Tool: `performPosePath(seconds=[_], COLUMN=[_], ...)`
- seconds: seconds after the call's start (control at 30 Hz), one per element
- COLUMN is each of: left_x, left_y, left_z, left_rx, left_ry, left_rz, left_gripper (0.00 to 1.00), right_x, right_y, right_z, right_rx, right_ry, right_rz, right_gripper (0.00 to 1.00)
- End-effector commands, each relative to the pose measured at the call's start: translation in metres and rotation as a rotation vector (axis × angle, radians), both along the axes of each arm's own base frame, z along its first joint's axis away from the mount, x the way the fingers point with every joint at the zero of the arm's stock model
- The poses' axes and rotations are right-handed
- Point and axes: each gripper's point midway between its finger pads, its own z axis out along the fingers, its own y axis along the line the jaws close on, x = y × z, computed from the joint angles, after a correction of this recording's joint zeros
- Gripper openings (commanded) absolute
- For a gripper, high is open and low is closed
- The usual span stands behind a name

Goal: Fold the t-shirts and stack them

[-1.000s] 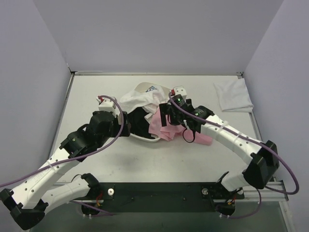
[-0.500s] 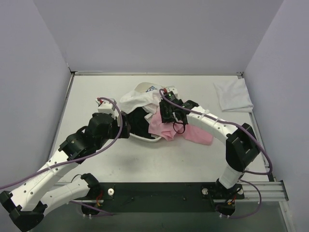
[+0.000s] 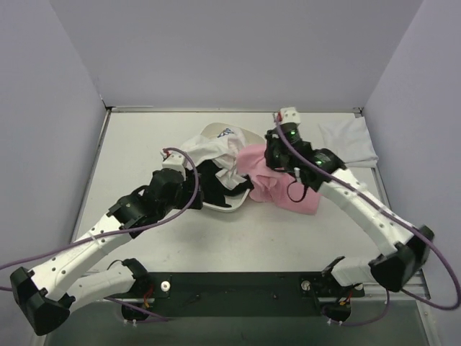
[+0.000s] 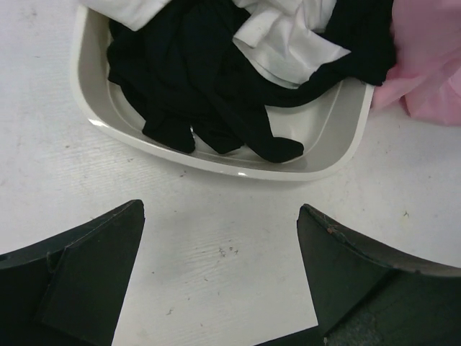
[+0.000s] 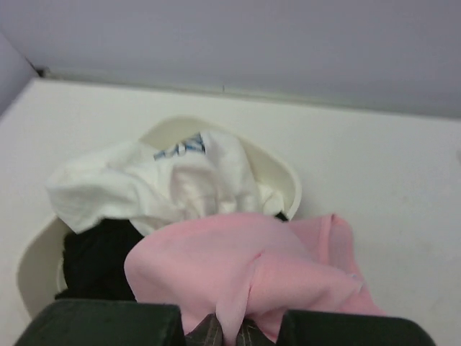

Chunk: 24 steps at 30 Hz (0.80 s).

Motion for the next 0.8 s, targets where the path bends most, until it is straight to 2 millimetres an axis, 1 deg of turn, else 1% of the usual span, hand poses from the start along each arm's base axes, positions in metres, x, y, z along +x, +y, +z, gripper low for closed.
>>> performPosePath(seconds=[0.0, 0.03, 0.07, 0.1, 0.13, 0.17, 0.2, 0.23, 0.3, 0.33, 0.4, 0.43, 0.47, 0.5, 0.53, 0.57, 0.6, 0.63, 0.67, 0.7, 0.73, 0.77], left_x=[0.010, 0.013, 0.016, 0.018, 0.020, 0.023, 0.024, 0.027, 0.031, 0.034, 0.040, 0.043, 0.048, 0.050, 0.053, 0.056, 0.058, 0.060, 0.062, 0.064, 0.065, 0.066], left_y=[-0.040, -0.047, -0.055, -0.063, -0.076, -0.086, -0.095, -0.110, -0.126, -0.140, -0.153, -0.160, -0.170, -0.175, -0.180, -0.187, -0.189, -0.192, -0.194, -0.197, -0.197, -0.197], left_z=[-0.003, -0.012, -0.013, -0.014, -0.020, -0.017, -0.018, -0.022, -0.024, -0.029, -0.032, -0.042, -0.035, -0.037, -0.047, -0.044, -0.046, -0.058, -0.058, -0.067, -0.073, -0.078], left_rx=[-0.043, -0.021, -0.026, -0.022, -0.004, -0.003, 0.006, 0.022, 0.034, 0.049, 0.067, 0.087, 0.074, 0.079, 0.097, 0.094, 0.099, 0.117, 0.118, 0.135, 0.151, 0.162], left_ry=[-0.039, -0.021, -0.022, -0.026, -0.014, -0.028, -0.033, -0.025, -0.029, -0.022, -0.038, -0.024, -0.046, -0.046, -0.030, -0.037, -0.034, -0.016, -0.015, 0.004, 0.012, 0.025], left_rz=[-0.072, -0.081, -0.098, -0.114, -0.139, -0.165, -0.185, -0.208, -0.245, -0.266, -0.290, -0.304, -0.324, -0.334, -0.341, -0.352, -0.355, -0.356, -0.354, -0.350, -0.345, -0.343], left_gripper=[0.97, 0.98, 0.98, 0.97, 0.97, 0.98, 0.97, 0.97, 0.98, 0.97, 0.97, 0.97, 0.97, 0.97, 0.97, 0.97, 0.98, 0.97, 0.97, 0.97, 0.97, 0.97], right_x=[-0.039, -0.046, -0.056, -0.068, -0.075, -0.084, -0.092, -0.096, -0.105, -0.107, -0.112, -0.112, -0.115, -0.116, -0.115, -0.117, -0.117, -0.118, -0.119, -0.119, -0.120, -0.121], right_y=[-0.072, -0.084, -0.096, -0.113, -0.122, -0.133, -0.142, -0.146, -0.153, -0.152, -0.154, -0.153, -0.151, -0.150, -0.149, -0.149, -0.148, -0.148, -0.149, -0.148, -0.149, -0.147], right_z=[0.140, 0.151, 0.162, 0.177, 0.182, 0.181, 0.187, 0.186, 0.174, 0.169, 0.157, 0.142, 0.137, 0.130, 0.114, 0.107, 0.099, 0.086, 0.080, 0.075, 0.066, 0.063], right_rx=[0.051, 0.051, 0.052, 0.059, 0.059, 0.040, 0.052, 0.051, 0.054, 0.056, 0.063, 0.047, 0.055, 0.059, 0.036, 0.035, 0.033, 0.019, 0.019, 0.018, 0.007, 0.016], right_ry=[-0.309, -0.337, -0.358, -0.395, -0.405, -0.395, -0.409, -0.406, -0.384, -0.374, -0.355, -0.326, -0.316, -0.303, -0.272, -0.260, -0.245, -0.222, -0.215, -0.210, -0.195, -0.189], right_rz=[-0.136, -0.154, -0.170, -0.208, -0.226, -0.245, -0.260, -0.269, -0.279, -0.275, -0.275, -0.270, -0.257, -0.258, -0.256, -0.253, -0.255, -0.254, -0.257, -0.257, -0.259, -0.252], right_gripper=[0.00, 0.00, 0.00, 0.00, 0.00, 0.00, 0.00, 0.00, 0.00, 0.00, 0.00, 0.00, 0.00, 0.00, 0.00, 0.00, 0.00, 0.00, 0.00, 0.00, 0.00, 0.00])
